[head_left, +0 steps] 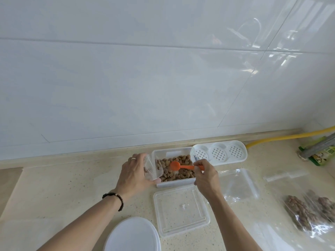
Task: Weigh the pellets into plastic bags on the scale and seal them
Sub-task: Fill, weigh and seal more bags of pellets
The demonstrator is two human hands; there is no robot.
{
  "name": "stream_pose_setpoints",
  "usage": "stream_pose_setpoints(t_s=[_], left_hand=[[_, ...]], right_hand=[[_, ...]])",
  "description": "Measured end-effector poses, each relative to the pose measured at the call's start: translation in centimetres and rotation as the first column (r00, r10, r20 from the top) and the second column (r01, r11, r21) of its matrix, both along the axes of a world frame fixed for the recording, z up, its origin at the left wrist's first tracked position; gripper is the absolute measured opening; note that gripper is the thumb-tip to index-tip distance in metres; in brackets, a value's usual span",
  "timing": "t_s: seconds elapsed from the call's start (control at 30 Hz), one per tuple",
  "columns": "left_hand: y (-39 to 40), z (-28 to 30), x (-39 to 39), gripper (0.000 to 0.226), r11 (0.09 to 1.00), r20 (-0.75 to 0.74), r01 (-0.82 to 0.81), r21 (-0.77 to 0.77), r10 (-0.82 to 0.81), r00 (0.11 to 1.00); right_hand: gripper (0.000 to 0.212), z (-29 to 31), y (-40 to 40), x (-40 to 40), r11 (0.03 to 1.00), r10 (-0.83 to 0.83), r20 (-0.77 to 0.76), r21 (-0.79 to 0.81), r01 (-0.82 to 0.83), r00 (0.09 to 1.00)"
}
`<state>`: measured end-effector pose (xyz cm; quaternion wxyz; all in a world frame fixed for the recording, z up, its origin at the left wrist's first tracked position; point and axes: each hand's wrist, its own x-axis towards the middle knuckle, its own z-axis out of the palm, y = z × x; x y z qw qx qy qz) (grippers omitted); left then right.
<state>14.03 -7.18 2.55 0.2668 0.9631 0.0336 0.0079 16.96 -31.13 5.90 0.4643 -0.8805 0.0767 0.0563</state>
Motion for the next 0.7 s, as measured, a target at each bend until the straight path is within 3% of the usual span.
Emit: stream_pose_setpoints(t_s=[0.07,0.17,0.47,0.7], left_hand=[[0.2,-0.2,-0.3,0.106,1.0,-0.008,0.008,0.005,-0.008,1.0],[0.2,-0.1,-0.3,0.108,1.0,-0.015,0.007,0.013,-0.007,1.0],[-0.3,0.4,-0.3,0.099,0.996,0.041,-0.004,0.088,0.001,0.999],[-0.5,0.7,-0.2,0.099,0.996,0.038,0.001,0.086,-0.005,0.999]], right_hand=[[0.017,-0.3,0.9,-0.3,0.996,0.074,-0.071,0.064,-0.069,0.995],[0.016,-0.4,1.7,-0.2,0.991,0.064,-0.127,0.124,-0.048,0.99],[0.013,-0.3,0.3,-0.4,0.88,-0.223,-0.259,0.361,0.308,0.94],[0.01,2.7,-0.2,-0.4,0.85,-0.225,-0.161,0.45,0.274,0.961]])
